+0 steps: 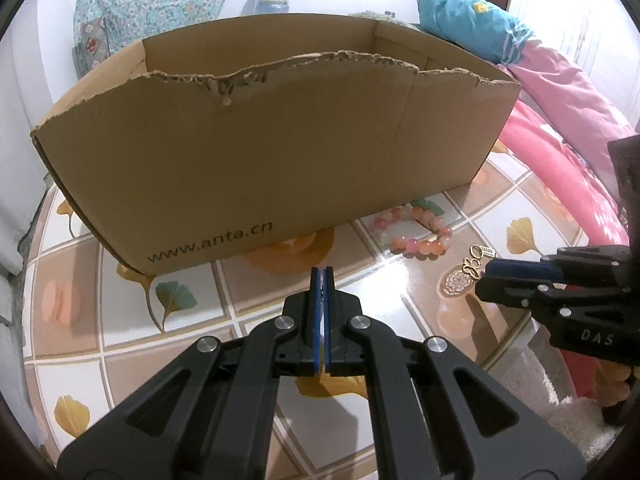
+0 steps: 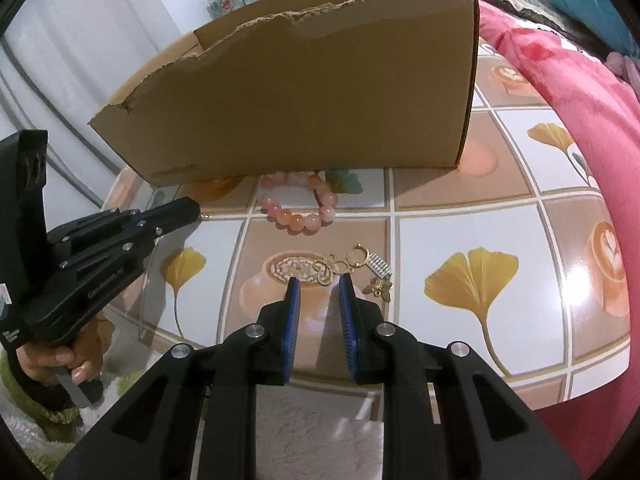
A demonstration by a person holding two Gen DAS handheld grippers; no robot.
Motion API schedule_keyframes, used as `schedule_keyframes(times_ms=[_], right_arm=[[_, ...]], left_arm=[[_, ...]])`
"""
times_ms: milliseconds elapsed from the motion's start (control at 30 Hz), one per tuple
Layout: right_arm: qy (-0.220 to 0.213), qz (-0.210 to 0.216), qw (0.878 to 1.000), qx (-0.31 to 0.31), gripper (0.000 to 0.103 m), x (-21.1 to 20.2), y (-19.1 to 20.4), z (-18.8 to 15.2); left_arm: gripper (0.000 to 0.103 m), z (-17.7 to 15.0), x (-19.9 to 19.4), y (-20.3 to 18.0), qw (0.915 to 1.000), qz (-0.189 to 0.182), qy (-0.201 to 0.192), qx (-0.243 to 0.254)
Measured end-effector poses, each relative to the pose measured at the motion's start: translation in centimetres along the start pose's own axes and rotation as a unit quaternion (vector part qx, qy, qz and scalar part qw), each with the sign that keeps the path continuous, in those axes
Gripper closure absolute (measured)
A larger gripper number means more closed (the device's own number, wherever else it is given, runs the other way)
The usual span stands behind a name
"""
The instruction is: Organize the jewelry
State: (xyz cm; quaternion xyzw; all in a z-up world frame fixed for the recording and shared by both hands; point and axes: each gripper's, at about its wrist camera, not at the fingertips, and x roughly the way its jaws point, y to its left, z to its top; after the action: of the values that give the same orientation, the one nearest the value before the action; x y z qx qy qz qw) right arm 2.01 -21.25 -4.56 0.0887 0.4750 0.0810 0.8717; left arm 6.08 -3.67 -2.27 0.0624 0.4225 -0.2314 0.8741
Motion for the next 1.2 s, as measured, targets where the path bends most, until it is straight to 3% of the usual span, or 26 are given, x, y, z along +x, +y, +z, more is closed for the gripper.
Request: schedule_keyframes(times_ms=[200, 400, 600, 800, 1200], right_arm=[[-0.004, 0.000, 1.000, -0.010, 0.083, 0.6, 0.8, 0.7], [0.005, 0.042, 0.999, -0.008, 0.083, 0.8, 1.5, 0.6], [-0.006, 0.013, 1.000, -0.021, 0.083, 0.5, 1.4, 0.9], [-0.003, 0.013, 1.000, -0.009, 0.080, 1.0, 0.9, 1.2], [-0.015, -0.021, 0.997, -0.067, 0.077, 2.2, 3.6, 1.0]], left_arm=[[0.103, -0.1, 0.4, 0.2, 0.9999, -0.007, 0.006, -0.010], [0.103, -0.2, 0.5, 0.7, 0.9998, -0.006, 0.007, -0.019], [0.103, -0.3, 0.6, 0.9, 0.9998, -0.006, 0.007, -0.020], [0.103, -0.3, 0.6, 0.9, 0.9997, -0.006, 0.008, -0.021], [0.103, -0.3, 0.6, 0.9, 0.9997, -0.005, 0.008, -0.021]])
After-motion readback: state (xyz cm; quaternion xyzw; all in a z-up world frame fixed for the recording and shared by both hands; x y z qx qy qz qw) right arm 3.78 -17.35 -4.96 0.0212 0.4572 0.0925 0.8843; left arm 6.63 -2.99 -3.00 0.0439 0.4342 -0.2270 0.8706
